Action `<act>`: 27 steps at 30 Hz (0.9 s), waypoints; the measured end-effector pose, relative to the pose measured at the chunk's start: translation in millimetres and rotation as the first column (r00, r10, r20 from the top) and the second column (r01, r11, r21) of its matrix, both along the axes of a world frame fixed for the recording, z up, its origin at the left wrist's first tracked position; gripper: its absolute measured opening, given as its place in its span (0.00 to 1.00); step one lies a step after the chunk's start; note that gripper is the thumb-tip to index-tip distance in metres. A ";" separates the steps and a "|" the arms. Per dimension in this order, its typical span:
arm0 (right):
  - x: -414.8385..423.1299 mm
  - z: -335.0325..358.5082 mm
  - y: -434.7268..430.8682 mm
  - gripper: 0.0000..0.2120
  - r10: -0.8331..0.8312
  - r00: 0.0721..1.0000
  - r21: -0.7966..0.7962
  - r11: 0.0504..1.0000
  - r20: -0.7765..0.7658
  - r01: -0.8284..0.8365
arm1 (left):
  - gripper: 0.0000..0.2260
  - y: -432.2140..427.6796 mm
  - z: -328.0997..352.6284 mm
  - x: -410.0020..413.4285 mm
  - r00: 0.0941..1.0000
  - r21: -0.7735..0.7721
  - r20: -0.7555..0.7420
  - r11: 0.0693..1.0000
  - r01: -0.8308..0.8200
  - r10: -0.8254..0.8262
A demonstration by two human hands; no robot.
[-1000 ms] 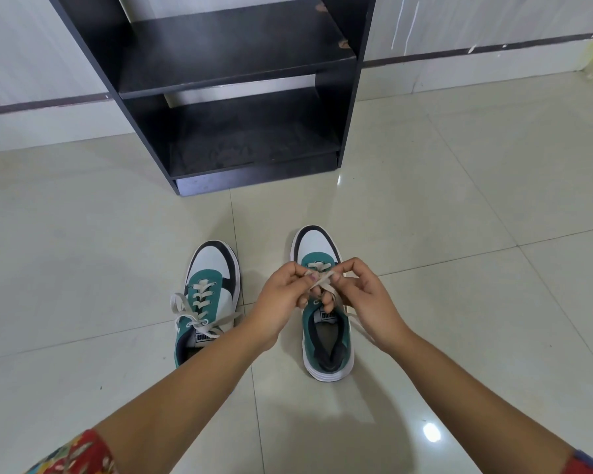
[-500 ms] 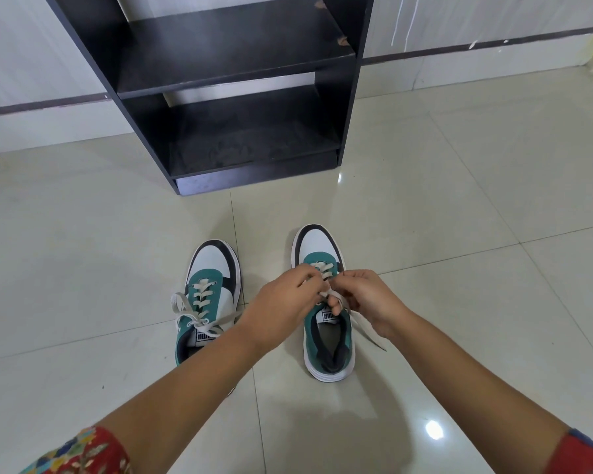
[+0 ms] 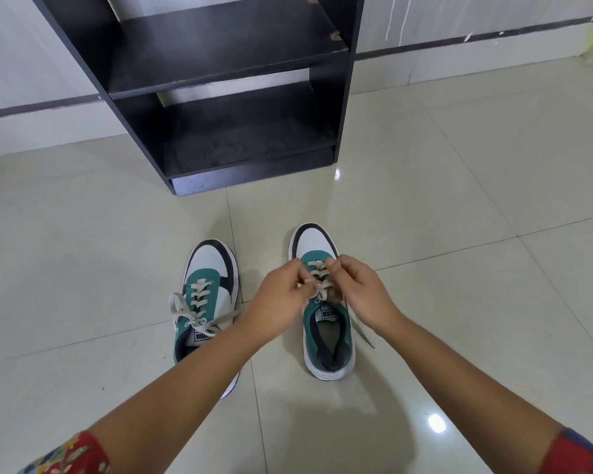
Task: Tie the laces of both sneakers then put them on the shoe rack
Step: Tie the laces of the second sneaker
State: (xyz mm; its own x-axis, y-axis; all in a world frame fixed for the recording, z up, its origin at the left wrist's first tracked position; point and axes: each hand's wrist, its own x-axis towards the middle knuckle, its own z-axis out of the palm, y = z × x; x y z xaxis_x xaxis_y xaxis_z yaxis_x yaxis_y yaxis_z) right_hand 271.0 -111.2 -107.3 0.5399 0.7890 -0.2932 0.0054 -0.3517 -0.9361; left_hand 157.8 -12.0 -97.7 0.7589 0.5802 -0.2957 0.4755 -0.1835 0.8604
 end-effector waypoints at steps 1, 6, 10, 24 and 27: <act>-0.6 -2.4 -4.2 0.21 0.038 0.980 0.006 0.999 0.197 -0.040 | 0.06 1.6 1.8 2.1 0.995 -0.232 0.007 0.968 -0.098 0.103; -7.1 -0.4 -29.3 0.19 -0.005 0.671 0.011 1.000 0.741 -0.004 | 0.05 0.0 4.8 0.3 0.941 -0.598 -0.083 0.739 -0.309 0.327; -21.1 -1.4 -32.8 0.17 0.081 0.713 -0.098 0.995 0.697 -0.018 | 0.07 -8.1 2.9 -1.0 0.944 -0.590 -0.078 0.749 -0.302 0.319; -5.6 -6.2 -33.3 0.13 -0.379 0.830 -0.010 0.911 -0.409 0.412 | 0.06 -4.0 -11.2 -24.0 0.807 -0.781 -0.083 0.465 -0.417 0.584; -3.9 -3.7 -28.7 0.16 -0.304 0.564 0.009 0.875 -0.768 0.484 | 0.09 -8.4 -17.9 -21.4 0.815 -0.809 -0.103 0.429 -0.402 0.570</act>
